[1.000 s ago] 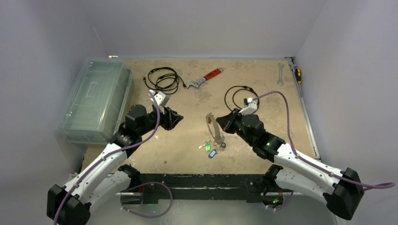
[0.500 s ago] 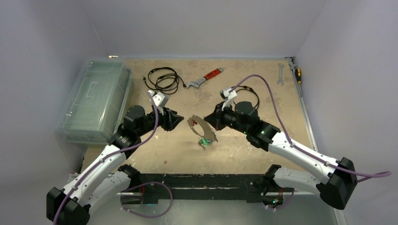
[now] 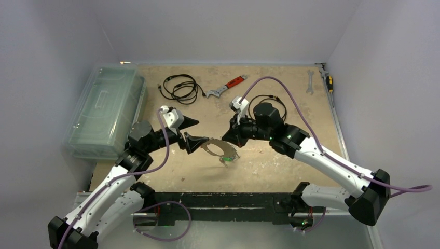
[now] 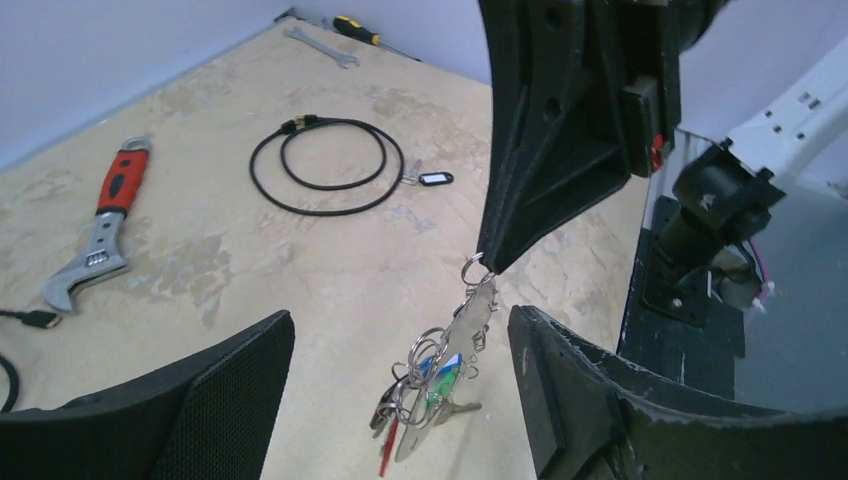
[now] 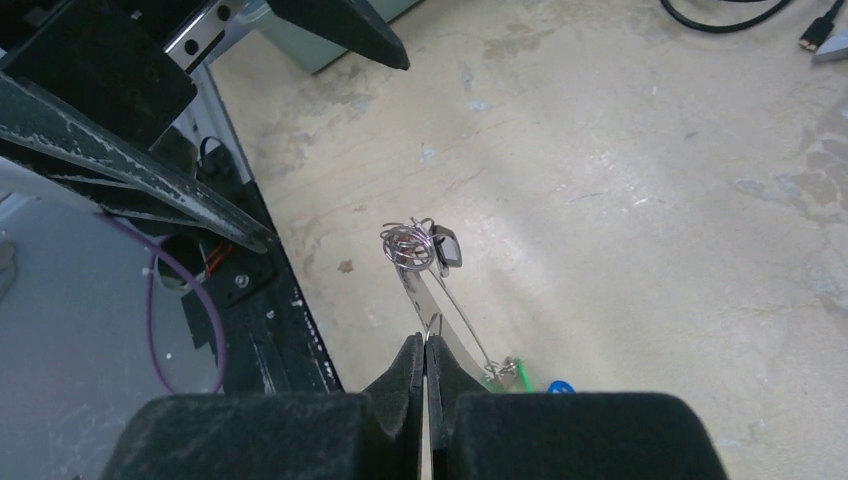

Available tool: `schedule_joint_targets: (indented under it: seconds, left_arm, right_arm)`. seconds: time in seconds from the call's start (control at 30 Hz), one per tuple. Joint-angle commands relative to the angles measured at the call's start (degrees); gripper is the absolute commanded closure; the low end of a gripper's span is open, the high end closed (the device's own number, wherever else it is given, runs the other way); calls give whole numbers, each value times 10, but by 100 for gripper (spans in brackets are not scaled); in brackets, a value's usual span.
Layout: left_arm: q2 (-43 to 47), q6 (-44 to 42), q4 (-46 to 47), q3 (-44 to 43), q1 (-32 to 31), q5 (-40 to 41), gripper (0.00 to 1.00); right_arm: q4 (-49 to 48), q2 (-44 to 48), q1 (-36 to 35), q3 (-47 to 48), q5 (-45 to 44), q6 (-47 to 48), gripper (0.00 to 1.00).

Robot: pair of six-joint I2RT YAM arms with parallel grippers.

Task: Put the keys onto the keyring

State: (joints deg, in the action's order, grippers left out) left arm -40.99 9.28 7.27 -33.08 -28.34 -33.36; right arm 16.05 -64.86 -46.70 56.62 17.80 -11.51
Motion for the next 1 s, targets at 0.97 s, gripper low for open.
schedule_joint_targets:
  seconds: [0.97]
  left_arm:
    - [-220, -146, -13, -98, -74, -198, 41]
  right_arm:
    - [-4, 31, 2, 40, 96, 69, 100]
